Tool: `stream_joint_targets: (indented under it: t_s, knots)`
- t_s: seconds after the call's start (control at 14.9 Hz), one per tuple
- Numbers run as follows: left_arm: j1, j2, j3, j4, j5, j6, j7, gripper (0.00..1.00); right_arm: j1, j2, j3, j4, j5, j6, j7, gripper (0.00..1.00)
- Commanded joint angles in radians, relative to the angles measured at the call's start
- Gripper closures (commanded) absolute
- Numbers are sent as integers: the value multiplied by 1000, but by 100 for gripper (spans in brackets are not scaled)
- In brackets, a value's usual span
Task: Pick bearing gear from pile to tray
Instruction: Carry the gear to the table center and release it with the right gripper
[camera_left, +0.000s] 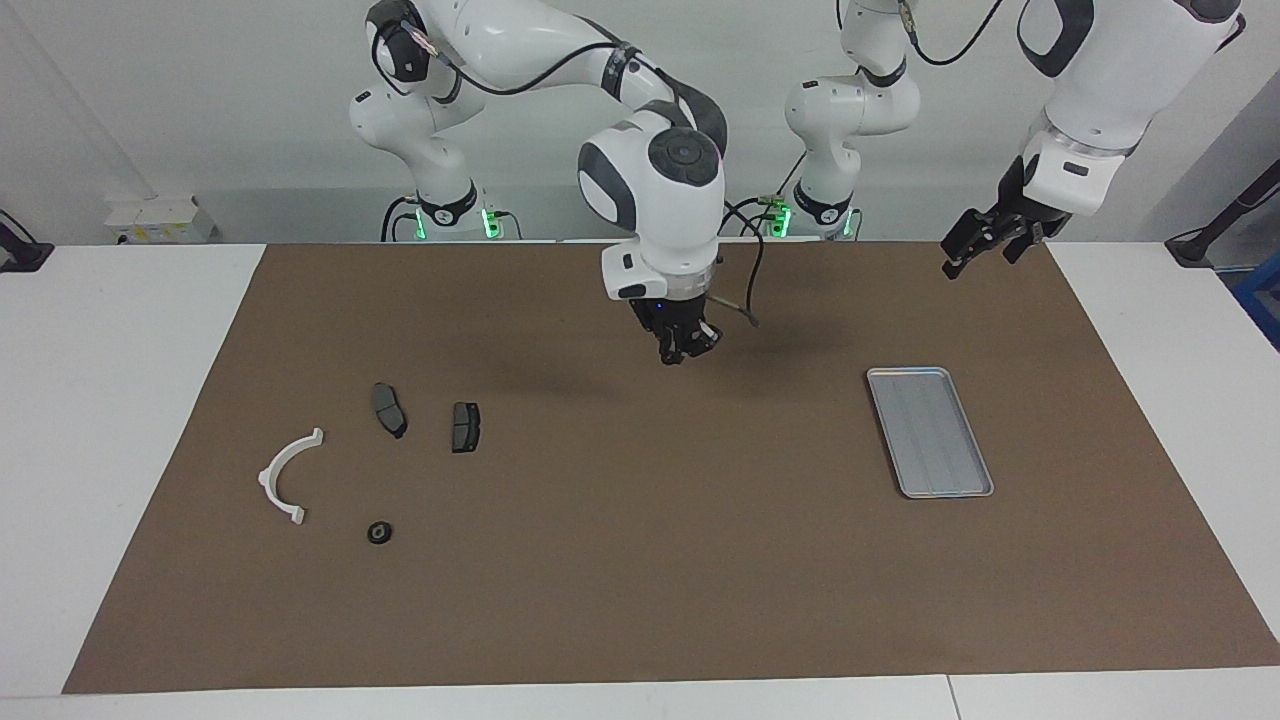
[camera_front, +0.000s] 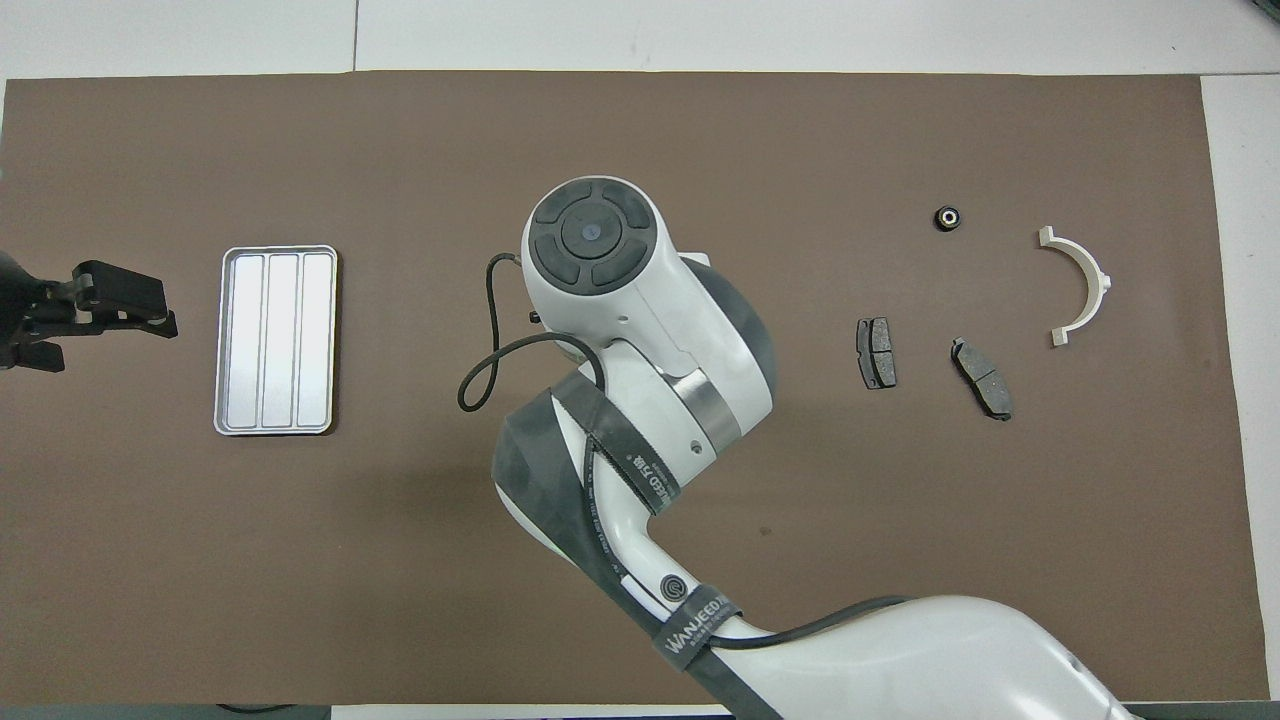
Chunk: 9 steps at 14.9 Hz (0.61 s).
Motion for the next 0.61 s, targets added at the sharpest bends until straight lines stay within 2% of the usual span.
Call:
stream_joint_targets:
  t_s: [0.0,0.27,0.54]
  knots:
    - [11,-17,-5,-13,-11,-13,4,0,37,72,-4,-23,-23,109,95,100]
    - [11,-17,-5,-13,-11,-13,4,0,60,139,-4,-37,-28,216,127,100]
    - [11,-15,-5,-13,-11,-13,4,0,74,173,-4,-40,-46,243,130,100]
